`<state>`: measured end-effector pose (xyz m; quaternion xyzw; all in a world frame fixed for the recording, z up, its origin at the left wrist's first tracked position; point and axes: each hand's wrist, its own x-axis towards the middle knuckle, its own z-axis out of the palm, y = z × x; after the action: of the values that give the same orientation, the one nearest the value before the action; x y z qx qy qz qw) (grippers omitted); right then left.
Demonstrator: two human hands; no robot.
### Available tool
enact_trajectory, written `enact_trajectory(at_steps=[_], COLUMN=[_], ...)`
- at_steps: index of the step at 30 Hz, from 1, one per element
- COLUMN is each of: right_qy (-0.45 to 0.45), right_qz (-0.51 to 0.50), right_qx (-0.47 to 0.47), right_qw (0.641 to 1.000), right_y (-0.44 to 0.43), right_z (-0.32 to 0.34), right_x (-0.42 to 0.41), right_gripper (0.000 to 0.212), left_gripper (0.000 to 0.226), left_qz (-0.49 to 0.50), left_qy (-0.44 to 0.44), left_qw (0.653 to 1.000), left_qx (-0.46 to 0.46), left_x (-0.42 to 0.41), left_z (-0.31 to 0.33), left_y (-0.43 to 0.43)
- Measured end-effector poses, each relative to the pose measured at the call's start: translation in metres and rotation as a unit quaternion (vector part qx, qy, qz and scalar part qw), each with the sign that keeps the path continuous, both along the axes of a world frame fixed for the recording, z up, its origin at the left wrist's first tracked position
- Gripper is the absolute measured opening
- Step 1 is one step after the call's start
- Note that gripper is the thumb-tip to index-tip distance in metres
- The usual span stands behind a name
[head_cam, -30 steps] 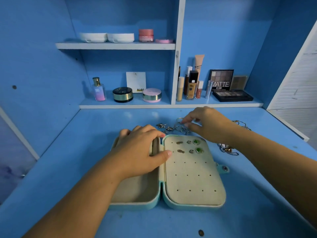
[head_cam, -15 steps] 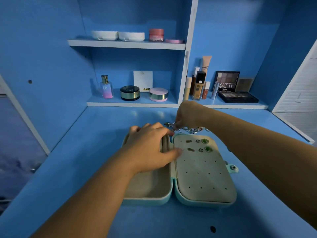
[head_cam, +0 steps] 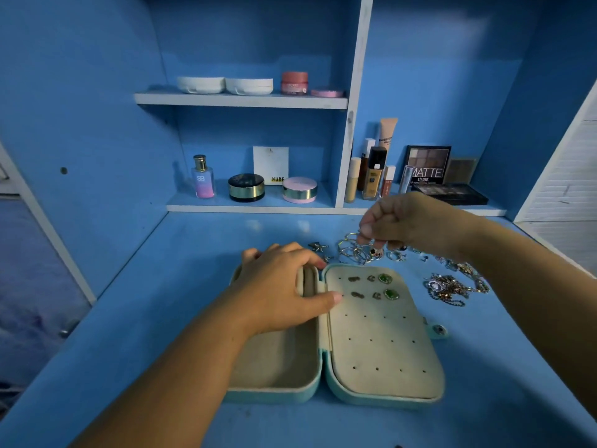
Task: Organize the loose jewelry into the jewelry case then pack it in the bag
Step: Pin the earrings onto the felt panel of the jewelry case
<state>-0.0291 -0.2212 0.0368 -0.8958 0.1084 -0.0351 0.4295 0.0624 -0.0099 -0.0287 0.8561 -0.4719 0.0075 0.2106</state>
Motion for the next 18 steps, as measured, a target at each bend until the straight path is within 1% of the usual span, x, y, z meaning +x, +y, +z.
enact_trajectory(at_steps=[2,5,8,11,13,16,18], right_qy=[-0.001,-0.028,-0.059,-0.081,-0.086,-0.088,-0.086], right_qz=[0.010,0.018,0.031,0.032,0.025,0.033,0.043], right_qx=[0.005,-0.035,-0.057,-0.017,0.011,0.065,0.108], right_qw=[1.000,0.999,0.996,0.996,0.996,0.993,0.989], right_y=[0.000,0.005,0.007,0.007,0.006,0.001,-0.002], right_z=[-0.008,-0.024,-0.034,-0.040,-0.043,-0.045,-0.045], right_x=[-0.016,-0.031,-0.037,-0.036,-0.036,-0.038,-0.039], right_gripper=[0.007,0.005,0.006,0.006,0.007,0.008,0.008], left_gripper=[0.046,0.050,0.050,0.052,0.047,0.037,0.039], left_qz=[0.002,0.014,0.034,0.052,0.067,0.088,0.085], left_qy=[0.020,0.049,0.056,0.063,0.071,0.058,0.027], left_qw=[1.000,0.999,0.998,0.996,0.995,0.992,0.990], left_qx=[-0.003,-0.014,-0.026,-0.026,-0.009,0.063,0.109], left_x=[0.002,0.003,0.003,0.002,-0.002,-0.007,-0.011], left_z=[0.001,0.004,0.004,0.006,0.011,0.025,0.037], left_y=[-0.001,-0.004,-0.007,-0.009,-0.012,-0.019,-0.024])
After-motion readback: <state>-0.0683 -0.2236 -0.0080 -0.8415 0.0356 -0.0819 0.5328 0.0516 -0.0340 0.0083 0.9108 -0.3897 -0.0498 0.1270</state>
